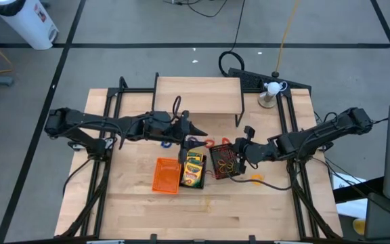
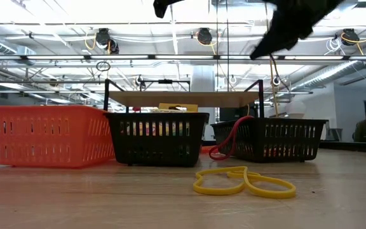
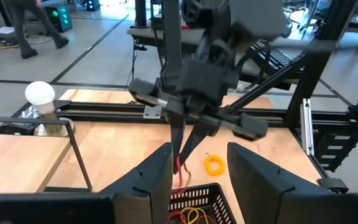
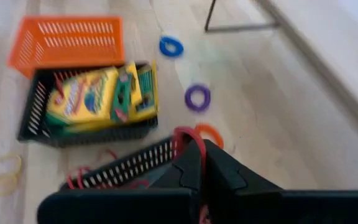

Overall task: Pick & Place Office Desk Supplies
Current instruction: Put the red rubber band into the right black bin

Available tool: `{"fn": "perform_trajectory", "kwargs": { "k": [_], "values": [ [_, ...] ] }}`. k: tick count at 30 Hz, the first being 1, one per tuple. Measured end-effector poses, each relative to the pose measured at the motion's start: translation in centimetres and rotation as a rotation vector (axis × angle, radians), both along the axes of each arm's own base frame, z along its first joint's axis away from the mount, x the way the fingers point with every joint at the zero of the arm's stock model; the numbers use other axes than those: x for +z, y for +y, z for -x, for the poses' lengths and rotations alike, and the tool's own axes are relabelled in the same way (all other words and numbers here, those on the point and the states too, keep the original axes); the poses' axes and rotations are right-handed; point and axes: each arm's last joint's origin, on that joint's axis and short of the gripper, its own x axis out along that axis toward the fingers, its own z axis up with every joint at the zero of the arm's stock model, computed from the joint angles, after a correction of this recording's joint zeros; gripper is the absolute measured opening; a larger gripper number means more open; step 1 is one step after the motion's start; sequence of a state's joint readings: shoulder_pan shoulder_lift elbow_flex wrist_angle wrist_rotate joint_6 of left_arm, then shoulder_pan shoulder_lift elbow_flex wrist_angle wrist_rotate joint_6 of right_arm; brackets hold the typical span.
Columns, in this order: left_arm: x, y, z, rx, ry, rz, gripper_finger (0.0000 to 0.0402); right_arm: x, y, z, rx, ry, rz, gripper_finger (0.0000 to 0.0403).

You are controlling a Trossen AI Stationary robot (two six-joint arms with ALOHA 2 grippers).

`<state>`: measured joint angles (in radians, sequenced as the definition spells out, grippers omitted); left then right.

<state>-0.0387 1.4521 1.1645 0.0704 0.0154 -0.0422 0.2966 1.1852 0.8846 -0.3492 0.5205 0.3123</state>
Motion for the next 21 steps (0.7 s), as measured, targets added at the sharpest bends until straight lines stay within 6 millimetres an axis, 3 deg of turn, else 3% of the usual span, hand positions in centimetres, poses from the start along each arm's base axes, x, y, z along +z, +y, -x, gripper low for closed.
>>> {"fn": "perform_trajectory", "kwargs": {
  "k": [7,21],
  "values": [
    [0.0,0.0,0.0,0.0,0.0,0.0,0.0154,-1.8,0.0,0.3,-0.022,0.006,-0.061,0.0],
    [0.0,0.0,0.0,0.0,-0.002,-0.002,0.0154,-1.9,0.5,0.0,0.097,-0.017,-0.175,0.0]
  ]
}}
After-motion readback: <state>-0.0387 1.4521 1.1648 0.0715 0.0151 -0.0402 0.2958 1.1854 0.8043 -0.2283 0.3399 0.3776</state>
